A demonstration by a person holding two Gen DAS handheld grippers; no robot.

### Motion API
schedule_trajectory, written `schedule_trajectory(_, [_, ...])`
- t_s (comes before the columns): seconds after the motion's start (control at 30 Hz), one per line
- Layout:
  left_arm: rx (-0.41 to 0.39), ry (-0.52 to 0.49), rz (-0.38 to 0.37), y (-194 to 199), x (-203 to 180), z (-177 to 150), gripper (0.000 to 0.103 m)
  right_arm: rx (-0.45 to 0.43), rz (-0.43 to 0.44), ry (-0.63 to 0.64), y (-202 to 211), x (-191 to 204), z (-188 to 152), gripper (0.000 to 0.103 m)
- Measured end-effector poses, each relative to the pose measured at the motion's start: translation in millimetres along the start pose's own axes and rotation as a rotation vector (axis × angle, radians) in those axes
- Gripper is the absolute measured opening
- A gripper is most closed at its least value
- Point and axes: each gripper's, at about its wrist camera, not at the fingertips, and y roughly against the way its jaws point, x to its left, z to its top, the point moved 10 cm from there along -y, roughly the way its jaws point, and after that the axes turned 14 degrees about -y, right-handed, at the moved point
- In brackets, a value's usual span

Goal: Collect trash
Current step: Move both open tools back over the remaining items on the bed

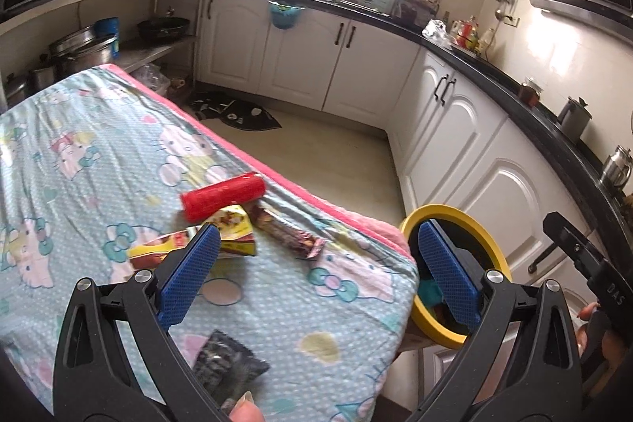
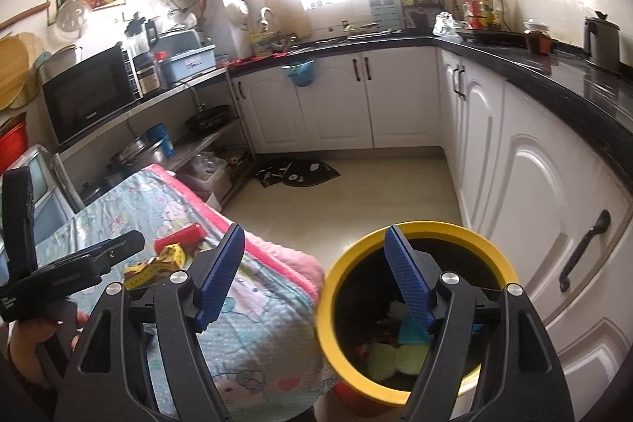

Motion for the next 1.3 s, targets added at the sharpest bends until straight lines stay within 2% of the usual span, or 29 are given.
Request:
schedule_trajectory(0.4, [0.005, 0.042, 0.054, 12, 45, -12, 0.092, 0.046, 0.075, 0.075, -8, 49, -14, 0.071])
schedule_trajectory(0.67, [0.034, 0.055, 0.101, 15, 75, -25, 0.092, 0.122, 0.135, 0.130, -23, 79, -32, 0.071])
schedule_trajectory(0.97, [0.096, 0.034, 0.148, 9, 103, -48, 0.092, 0.183, 0.151, 0.156, -46, 93, -46, 0.071])
schedule_trajectory(1.3, [0.146, -0.041, 0.147, -10, 116, -62, 0.092, 0.259, 0.151, 0.203, -84, 102, -65, 0.071])
